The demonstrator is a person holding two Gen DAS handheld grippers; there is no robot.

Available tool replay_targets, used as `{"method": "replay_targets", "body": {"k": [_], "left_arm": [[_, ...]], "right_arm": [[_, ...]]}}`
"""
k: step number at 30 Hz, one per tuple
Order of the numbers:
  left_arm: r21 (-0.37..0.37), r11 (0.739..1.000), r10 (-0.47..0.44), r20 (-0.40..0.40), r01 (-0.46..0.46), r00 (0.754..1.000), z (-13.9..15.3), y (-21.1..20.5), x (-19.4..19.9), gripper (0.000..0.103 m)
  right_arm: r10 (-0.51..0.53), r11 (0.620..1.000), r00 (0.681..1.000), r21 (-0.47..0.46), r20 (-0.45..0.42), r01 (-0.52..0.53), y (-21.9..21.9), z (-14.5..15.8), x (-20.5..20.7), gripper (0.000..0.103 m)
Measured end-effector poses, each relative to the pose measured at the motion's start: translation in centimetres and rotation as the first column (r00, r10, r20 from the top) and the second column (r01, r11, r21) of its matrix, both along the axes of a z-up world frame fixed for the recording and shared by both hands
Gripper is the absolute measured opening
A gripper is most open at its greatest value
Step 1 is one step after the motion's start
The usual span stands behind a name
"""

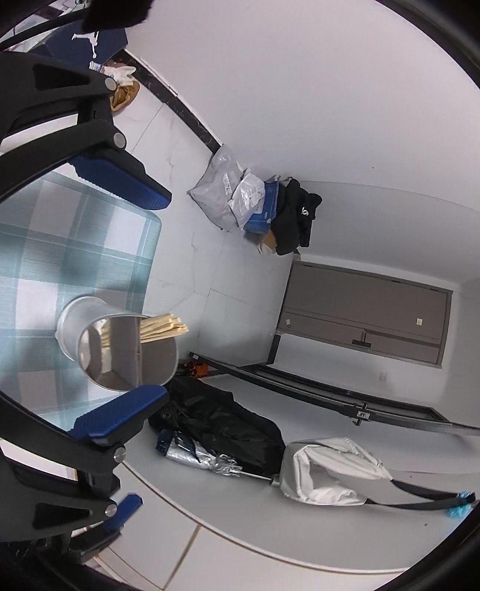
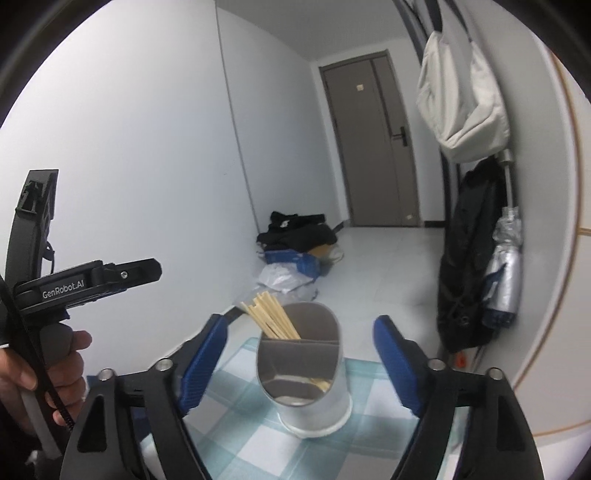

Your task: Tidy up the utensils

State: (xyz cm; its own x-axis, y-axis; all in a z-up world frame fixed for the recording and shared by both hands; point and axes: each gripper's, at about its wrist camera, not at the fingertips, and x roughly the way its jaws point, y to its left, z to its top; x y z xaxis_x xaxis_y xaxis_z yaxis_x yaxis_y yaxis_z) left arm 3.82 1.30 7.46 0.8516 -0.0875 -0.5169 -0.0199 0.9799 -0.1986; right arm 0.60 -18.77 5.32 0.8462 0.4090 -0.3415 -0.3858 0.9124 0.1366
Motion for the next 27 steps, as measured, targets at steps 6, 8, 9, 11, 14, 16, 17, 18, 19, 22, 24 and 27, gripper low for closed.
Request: {"method": "replay_targets", "body": {"k": [6,8,9,11,14,16,17,18,19,22,24,27], "left_arm": [[0.031,0.999,-0.009,0.034,0.008,0.999,-0.7,-0.6,-2.1,0.101],[0.039,0.999,-0.004,0.061,0.002,0.998,-1.0,-0.5,-2.9,0.102],[0.043,0.999,-0.007,0.068,0.004,0.998,-1.1,-0.6,-3.2,0.102],[0.053,0.999,-0.010,0.082,0.006,0.997,-1.5,-0.9,-3.5,0.102],[0.072,0.997,-0.004,0.104,-0.004,0.995,-2.0,-1.2,-3.8,0.102],[0.074,0.997,0.004,0.113,-0.012,0.994,-2.5,-1.3,-3.9,0.102],[0.075,0.997,0.007,0.115,-0.016,0.993,-2.7,-1.4,-4.1,0.102],[0.079,0.997,0.010,0.111,-0.019,0.994,-3.1,-1.5,-4.0,0.102],[0.082,0.996,0.011,0.109,-0.020,0.994,-3.4,-1.5,-4.0,0.102],[0.098,0.995,0.016,0.109,-0.027,0.994,-4.4,-1.6,-4.0,0.102],[0.105,0.994,0.014,0.100,-0.024,0.995,-5.0,-1.6,-3.7,0.102],[0.107,0.994,0.016,0.086,-0.025,0.996,-5.5,-1.7,-3.5,0.102]], "right_arm": [[-0.048,0.999,0.998,-0.022,0.035,0.049,0.0,-0.5,-2.5,0.090],[-0.059,0.998,0.997,-0.025,0.040,0.060,0.0,-0.7,-3.2,0.090],[-0.064,0.998,0.997,-0.026,0.043,0.065,0.0,-0.9,-3.5,0.090],[-0.081,0.996,0.996,-0.028,0.046,0.082,-0.1,-1.1,-4.1,0.091],[-0.099,0.995,0.994,-0.025,0.041,0.100,-0.4,-1.7,-4.8,0.091],[-0.114,0.993,0.993,-0.029,0.043,0.116,-0.5,-2.0,-5.3,0.091],[-0.120,0.992,0.992,-0.033,0.042,0.122,-0.6,-2.3,-5.5,0.091],[-0.124,0.991,0.991,-0.040,0.040,0.125,-0.6,-2.5,-5.7,0.091],[-0.127,0.991,0.991,-0.046,0.039,0.129,-0.6,-2.8,-5.7,0.091],[-0.139,0.988,0.990,-0.063,0.035,0.141,-0.8,-3.5,-5.8,0.091],[-0.154,0.986,0.988,-0.067,0.023,0.155,-1.0,-4.0,-5.6,0.091],[-0.163,0.984,0.987,-0.067,0.005,0.163,-1.0,-4.6,-5.3,0.091]]}}
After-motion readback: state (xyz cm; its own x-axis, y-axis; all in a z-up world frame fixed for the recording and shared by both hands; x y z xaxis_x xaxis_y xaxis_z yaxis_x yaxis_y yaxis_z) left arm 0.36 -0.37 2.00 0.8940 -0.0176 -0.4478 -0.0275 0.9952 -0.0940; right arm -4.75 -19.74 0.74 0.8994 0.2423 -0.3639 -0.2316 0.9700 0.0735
